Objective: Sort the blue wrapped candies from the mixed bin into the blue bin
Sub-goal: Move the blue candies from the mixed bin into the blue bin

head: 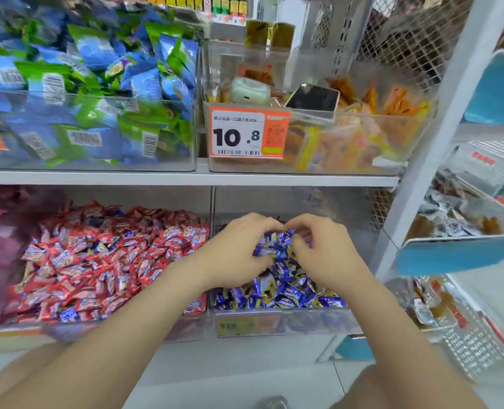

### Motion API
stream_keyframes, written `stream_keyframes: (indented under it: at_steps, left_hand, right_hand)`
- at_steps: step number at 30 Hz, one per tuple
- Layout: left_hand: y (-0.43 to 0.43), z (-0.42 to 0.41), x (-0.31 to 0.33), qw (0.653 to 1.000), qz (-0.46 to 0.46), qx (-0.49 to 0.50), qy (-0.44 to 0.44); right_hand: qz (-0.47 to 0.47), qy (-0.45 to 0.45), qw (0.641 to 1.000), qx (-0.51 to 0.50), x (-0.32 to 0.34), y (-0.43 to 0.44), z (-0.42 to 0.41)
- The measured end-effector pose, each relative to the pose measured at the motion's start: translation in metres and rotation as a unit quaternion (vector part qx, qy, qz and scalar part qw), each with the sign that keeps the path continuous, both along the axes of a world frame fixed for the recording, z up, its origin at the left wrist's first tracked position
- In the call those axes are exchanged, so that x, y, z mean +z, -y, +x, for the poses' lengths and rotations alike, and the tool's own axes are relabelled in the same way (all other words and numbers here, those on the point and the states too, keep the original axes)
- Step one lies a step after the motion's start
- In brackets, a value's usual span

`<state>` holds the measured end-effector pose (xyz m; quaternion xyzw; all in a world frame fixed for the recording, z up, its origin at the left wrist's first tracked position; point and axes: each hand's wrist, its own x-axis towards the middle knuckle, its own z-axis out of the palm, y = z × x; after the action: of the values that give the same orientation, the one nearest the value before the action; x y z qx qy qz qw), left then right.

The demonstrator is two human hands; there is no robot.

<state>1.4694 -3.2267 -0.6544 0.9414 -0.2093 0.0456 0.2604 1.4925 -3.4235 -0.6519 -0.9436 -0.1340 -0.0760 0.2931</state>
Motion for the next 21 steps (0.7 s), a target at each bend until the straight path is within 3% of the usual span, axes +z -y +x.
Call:
stream_keyframes:
  at_steps: [3,9,13,16,18,21]
  left_hand:
    - [-0.024,-0.02,0.005,0.994,-0.029,0.058,0.084]
    - [-0.088,-0.057,0.013,0.963,-0.054,0.256,0.068]
    - [-0.137,-0.072,0.006,0.928,0.048,0.369,-0.024]
    - [-0.175,-0.082,-0.003,0.869,0.148,0.445,-0.158]
    - [-0.196,-0.081,-0.004,0.855,0.142,0.461,-0.192]
    - [-0.223,-0.058,-0.007,0.855,0.107,0.475,-0.178]
  right_hand:
    - [0.049,-0.015,0.998,0.036,0.01,-0.024,-0.012]
    - [0.053,-0.003,0.984,0.17,0.031,-0.103,-0.055]
    - [-0.042,0.008,0.972,0.229,0.017,-0.162,-0.059]
    - [-0.185,0.016,0.955,0.232,0.009,-0.195,-0.054]
    - [-0.233,0.012,0.948,0.219,0.009,-0.215,-0.052]
    - [-0.208,0.008,0.958,0.196,0.009,-0.244,-0.046]
